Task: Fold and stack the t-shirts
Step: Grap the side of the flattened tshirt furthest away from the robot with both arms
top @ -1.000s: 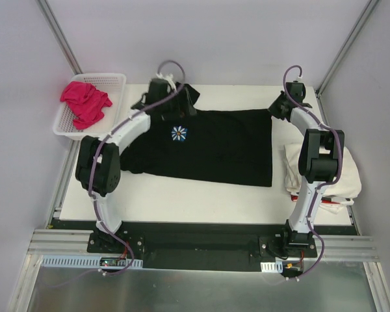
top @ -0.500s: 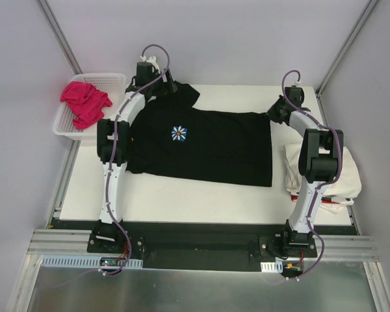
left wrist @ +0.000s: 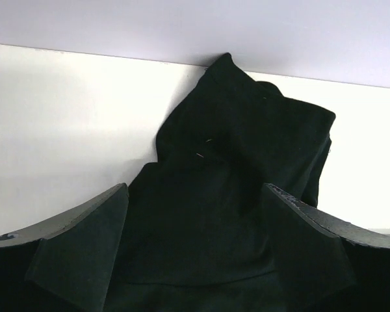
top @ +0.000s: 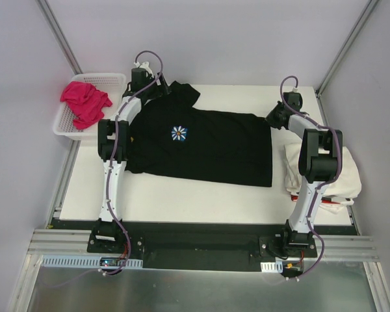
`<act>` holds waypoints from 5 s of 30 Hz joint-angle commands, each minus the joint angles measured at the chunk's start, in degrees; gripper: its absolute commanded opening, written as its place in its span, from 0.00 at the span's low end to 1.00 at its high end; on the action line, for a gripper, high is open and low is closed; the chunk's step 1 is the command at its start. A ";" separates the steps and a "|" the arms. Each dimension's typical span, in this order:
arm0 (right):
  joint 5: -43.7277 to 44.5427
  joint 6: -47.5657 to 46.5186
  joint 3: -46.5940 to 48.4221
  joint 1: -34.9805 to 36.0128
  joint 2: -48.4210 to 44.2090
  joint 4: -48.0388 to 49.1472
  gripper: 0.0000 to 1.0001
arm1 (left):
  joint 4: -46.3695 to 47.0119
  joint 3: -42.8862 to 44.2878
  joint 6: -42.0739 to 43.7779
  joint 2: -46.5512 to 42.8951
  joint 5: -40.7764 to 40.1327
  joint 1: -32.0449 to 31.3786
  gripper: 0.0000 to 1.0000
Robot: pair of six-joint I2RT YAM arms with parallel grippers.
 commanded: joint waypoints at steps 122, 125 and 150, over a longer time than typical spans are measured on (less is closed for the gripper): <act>-4.24 1.68 -7.11 -1.05 -12.26 3.10 0.01 | 5.12 7.15 -21.19 8.33 6.87 4.11 0.61; -4.24 1.77 -6.84 -1.05 -11.91 3.01 0.01 | 5.64 7.06 -22.33 8.69 7.57 4.20 0.60; -5.03 1.95 -5.79 -0.96 -9.89 3.01 0.01 | 7.75 6.45 -23.57 8.34 6.60 4.11 0.14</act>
